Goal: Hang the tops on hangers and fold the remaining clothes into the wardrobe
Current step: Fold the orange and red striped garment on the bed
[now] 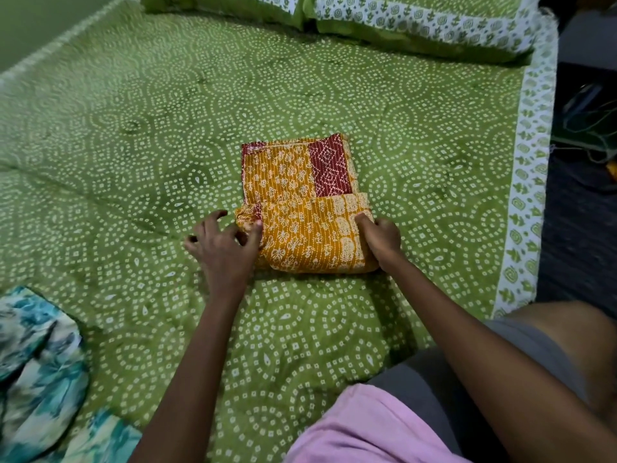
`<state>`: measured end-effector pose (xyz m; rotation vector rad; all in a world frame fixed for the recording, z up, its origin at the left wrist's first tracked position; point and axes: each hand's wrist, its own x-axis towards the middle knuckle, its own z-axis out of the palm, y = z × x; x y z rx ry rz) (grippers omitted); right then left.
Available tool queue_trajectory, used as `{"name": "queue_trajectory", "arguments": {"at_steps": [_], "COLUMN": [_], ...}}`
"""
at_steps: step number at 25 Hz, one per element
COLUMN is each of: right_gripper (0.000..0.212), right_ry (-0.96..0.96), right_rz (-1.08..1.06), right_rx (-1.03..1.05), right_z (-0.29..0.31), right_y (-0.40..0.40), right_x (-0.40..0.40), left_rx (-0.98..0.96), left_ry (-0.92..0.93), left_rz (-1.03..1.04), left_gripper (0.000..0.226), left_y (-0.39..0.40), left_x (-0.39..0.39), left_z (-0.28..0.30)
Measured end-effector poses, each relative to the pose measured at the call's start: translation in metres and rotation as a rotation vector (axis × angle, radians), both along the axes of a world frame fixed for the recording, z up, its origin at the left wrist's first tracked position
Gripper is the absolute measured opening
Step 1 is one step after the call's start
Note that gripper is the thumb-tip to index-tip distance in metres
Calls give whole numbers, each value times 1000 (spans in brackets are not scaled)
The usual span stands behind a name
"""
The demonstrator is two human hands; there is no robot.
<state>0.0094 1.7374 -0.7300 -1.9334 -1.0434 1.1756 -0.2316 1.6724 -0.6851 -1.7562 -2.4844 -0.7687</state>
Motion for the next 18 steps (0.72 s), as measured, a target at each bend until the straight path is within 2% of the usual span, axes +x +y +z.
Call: {"name": "queue_trajectory", "arguments": {"at_steps": [3, 5, 9, 11, 13, 16, 18], "right_gripper": [42, 43, 39, 40, 42, 35, 30], "right_ry": [-85, -116, -140, -137, -155, -197, -232], "right_rz": [35, 45, 42, 30, 20, 5, 17], "right_rx": [12, 18, 16, 3, 15, 119, 165], "right_z": [-3, -7, -9, -10, -8, -5, -12], "right_y": [6, 8, 9, 9, 11, 9, 0], "right_x": [-5, -5, -5, -6, -8, -8, -8], "left_rx": [43, -22, -343, -392, -281, 32, 34], "left_ry": [263, 305, -20, -18, -75, -355, -454], "left_rz": [-49, -47, 176, 212, 136, 13, 48], "left_gripper": [38, 34, 47, 55, 43, 20, 22], "left_y": [-4, -5, 2, 5, 11, 6, -9], "left_x": [4, 5, 4, 5, 8, 10, 4], "left_z": [-4, -10, -13, -14, -10, -11, -24]}}
